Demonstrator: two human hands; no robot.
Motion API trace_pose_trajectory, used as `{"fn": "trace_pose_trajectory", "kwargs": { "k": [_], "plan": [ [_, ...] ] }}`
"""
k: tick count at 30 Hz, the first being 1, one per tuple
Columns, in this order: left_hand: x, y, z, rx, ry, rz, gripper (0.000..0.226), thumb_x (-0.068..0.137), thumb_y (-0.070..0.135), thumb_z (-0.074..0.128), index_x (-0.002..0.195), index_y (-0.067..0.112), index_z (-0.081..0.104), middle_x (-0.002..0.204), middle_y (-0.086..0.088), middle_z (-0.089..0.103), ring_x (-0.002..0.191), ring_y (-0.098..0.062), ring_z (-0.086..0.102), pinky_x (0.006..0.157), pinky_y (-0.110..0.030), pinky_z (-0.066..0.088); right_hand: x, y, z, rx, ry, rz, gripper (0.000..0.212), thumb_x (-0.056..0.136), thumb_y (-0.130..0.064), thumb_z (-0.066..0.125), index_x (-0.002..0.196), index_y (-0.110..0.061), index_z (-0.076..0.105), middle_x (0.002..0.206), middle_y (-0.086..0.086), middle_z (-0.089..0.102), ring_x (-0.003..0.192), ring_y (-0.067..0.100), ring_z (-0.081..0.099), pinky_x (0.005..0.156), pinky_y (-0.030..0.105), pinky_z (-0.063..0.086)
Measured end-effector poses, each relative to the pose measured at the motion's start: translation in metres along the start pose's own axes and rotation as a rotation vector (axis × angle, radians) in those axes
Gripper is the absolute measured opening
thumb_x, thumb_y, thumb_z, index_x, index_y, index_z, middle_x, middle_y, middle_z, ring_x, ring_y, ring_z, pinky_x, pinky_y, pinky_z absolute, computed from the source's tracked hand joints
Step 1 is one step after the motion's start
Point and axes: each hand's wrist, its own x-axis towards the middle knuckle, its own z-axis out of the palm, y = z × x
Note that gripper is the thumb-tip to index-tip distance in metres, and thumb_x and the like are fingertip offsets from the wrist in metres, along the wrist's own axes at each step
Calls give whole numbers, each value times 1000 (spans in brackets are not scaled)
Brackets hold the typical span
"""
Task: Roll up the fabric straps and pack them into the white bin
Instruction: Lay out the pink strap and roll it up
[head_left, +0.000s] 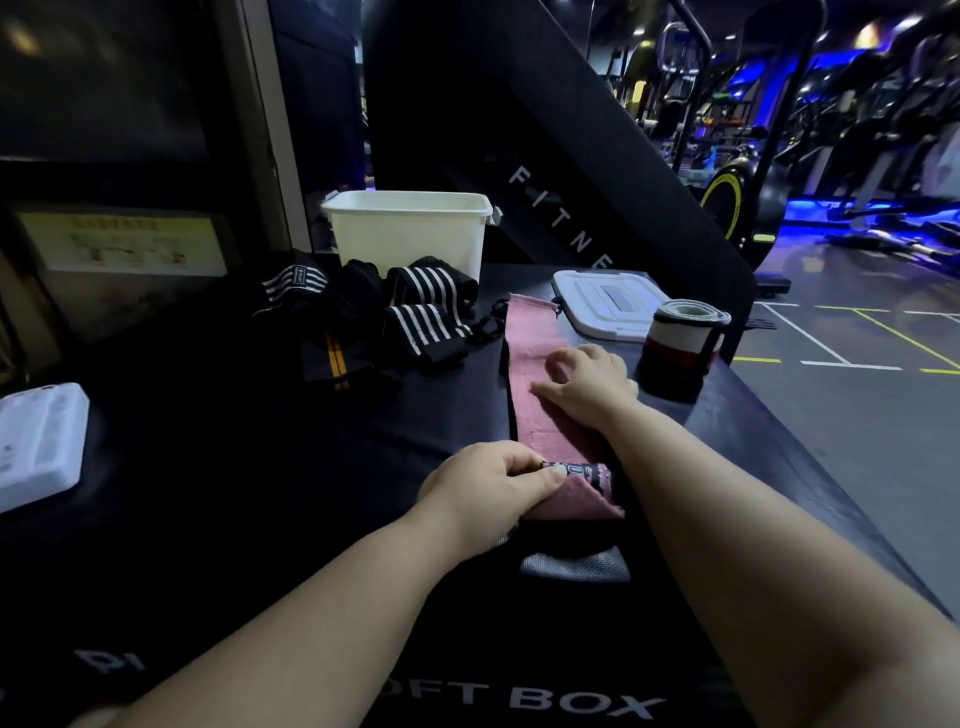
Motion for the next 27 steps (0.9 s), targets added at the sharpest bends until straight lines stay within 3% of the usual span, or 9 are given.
{"fn": "trace_pose_trajectory", "kwargs": {
  "k": [3, 5, 7, 10, 13, 15, 19, 23, 27],
  "plan": [
    [3, 1, -1, 25, 15, -34, 25, 78, 61, 63, 85, 38, 70, 55, 14, 58, 57, -12, 53, 63, -31, 46, -3, 3, -7, 12, -44, -2, 52, 84, -68, 54, 129, -42, 55, 154, 0, 29, 142, 27, 21, 111, 48, 26],
    [4, 2, -2, 3, 14, -52, 31, 73, 64, 61, 82, 36, 70, 55, 11, 59, 55, -14, 53, 62, -32, 45, -6, 4, -18, 91, -37, -58, 47, 88, -64, 52, 125, -37, 62, 148, 1, 40, 139, 25, 32, 113, 43, 30],
    [6, 3, -2, -20, 12, -59, 36, 68, 65, 59, 79, 32, 70, 53, 10, 57, 52, -15, 51, 61, -33, 43, -20, 3, -37, 278, -56, -144, 35, 91, -52, 57, 114, -28, 70, 124, -4, 64, 115, 12, 56, 98, 29, 43],
    [7, 3, -2, 21, 32, -53, 31, 79, 58, 64, 78, 28, 70, 48, 12, 55, 51, -13, 50, 61, -28, 42, -59, 7, -64, 563, -194, -255, 17, 91, -38, 63, 88, -25, 74, 83, -14, 70, 73, -2, 58, 69, 18, 43],
    [9, 6, -3, 69, 31, -54, 31, 84, 55, 63, 76, 26, 70, 46, 11, 55, 51, -15, 51, 58, -26, 42, -93, 19, -68, 698, -365, -342, 10, 79, -35, 77, 79, -25, 74, 75, -7, 68, 69, 3, 56, 67, 21, 43],
    [11, 9, -3, 84, 13, -46, 36, 81, 60, 61, 73, 26, 70, 56, 6, 62, 59, -19, 58, 64, -30, 48, -109, 30, -60, 663, -409, -353, 25, 64, -36, 85, 86, -30, 74, 86, 1, 69, 72, 6, 57, 70, 20, 45],
    [12, 12, -5, 159, 7, -47, 41, 85, 59, 59, 65, 23, 64, 58, 8, 60, 61, -15, 56, 67, -31, 48, -126, 38, -45, 516, -199, -367, 42, 60, -19, 92, 93, -35, 70, 100, -5, 66, 68, -5, 56, 68, 15, 46],
    [9, 17, -4, 234, 97, -69, 33, 84, 61, 57, 86, 28, 57, 81, 14, 61, 81, -11, 59, 72, -30, 45, -133, 34, -35, 580, -80, -353, 37, 68, -12, 87, 86, -37, 66, 82, -15, 65, 65, -11, 56, 66, 13, 44],
    [3, 21, -3, 276, 138, -70, 36, 87, 64, 51, 90, 28, 54, 80, 13, 58, 81, -13, 58, 65, -28, 38, -133, 34, -30, 562, -27, -373, 30, 74, -16, 84, 86, -37, 66, 78, -25, 66, 72, -11, 57, 69, 14, 44]
  ]
}}
